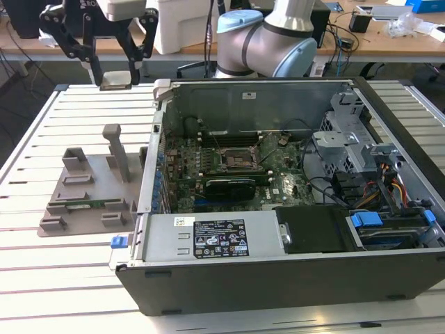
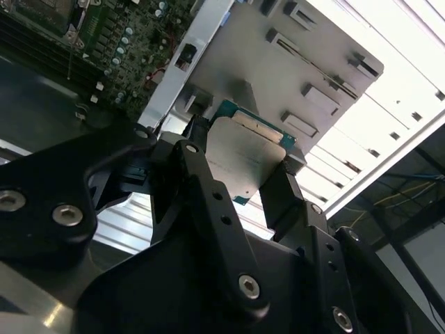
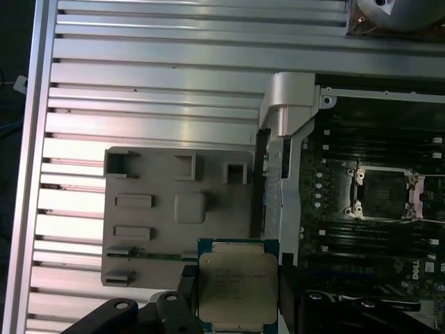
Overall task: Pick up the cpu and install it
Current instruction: 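Pick up the cpu and move it towards the insertion slot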
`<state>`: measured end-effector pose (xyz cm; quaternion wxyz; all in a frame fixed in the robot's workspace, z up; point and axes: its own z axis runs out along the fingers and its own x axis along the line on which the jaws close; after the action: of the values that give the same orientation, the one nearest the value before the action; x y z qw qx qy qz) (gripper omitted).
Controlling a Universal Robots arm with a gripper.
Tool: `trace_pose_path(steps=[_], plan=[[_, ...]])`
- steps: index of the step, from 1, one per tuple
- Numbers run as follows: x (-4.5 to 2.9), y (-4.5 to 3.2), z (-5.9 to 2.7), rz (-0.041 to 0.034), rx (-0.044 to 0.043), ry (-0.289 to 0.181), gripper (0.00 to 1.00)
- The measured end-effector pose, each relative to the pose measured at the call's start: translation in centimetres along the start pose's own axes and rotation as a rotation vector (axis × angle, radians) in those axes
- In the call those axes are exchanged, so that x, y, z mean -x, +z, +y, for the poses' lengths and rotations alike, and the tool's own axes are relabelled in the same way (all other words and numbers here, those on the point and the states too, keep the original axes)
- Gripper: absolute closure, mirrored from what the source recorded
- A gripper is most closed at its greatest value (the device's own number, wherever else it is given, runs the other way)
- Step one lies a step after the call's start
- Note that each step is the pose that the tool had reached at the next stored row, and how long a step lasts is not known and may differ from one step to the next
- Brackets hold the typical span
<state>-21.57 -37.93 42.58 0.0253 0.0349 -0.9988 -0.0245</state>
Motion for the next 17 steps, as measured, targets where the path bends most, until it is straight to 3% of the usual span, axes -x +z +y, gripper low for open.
trace_pose_path(steps=[8, 13, 17], plan=[[1.22, 0.27, -0.10, 0.0000, 0.0000, 0.000, 0.45], [2.60, 0.65, -0.22, 0.0000, 0.0000, 0.000, 0.45], [3.24, 0.88, -0.27, 0.0000, 0.0000, 0.000, 0.45]])
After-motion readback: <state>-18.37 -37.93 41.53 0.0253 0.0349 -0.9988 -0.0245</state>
